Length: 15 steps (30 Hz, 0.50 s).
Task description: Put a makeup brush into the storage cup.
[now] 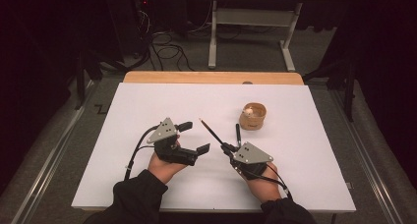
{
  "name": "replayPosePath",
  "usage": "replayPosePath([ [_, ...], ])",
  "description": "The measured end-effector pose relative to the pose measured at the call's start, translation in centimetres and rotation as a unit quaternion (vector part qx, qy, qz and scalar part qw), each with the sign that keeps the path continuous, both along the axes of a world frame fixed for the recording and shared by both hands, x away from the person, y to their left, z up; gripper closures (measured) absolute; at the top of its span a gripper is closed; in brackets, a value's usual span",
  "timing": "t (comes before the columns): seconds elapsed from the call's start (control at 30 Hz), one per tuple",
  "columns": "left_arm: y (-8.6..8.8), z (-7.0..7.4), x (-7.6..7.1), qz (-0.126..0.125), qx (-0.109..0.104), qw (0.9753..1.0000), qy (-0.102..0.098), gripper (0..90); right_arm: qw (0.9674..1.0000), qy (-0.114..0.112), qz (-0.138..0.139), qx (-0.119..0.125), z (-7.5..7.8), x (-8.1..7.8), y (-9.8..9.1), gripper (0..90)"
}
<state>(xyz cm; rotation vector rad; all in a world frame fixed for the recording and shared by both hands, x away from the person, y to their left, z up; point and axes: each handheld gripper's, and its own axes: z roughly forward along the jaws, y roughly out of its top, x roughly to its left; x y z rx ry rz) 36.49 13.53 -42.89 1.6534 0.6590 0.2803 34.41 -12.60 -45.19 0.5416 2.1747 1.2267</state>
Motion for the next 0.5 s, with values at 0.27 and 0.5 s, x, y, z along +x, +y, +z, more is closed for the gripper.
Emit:
replayPosePath([
  [0.27, 0.3, -0.5, 0.2, 0.0, 0.0, 0.9999, 0.012, 4.8, 0.9999, 0.008, 0.006, -0.003, -0.5, 0.1, 1.0, 87.0],
  [0.5, 0.4, -0.4, 0.1, 0.002, -0.006, 0.9999, 0.01, 11.6, 0.9998, 0.01, 0.014, -0.007, -0.8, -0.1, 1.3, 87.0],
])
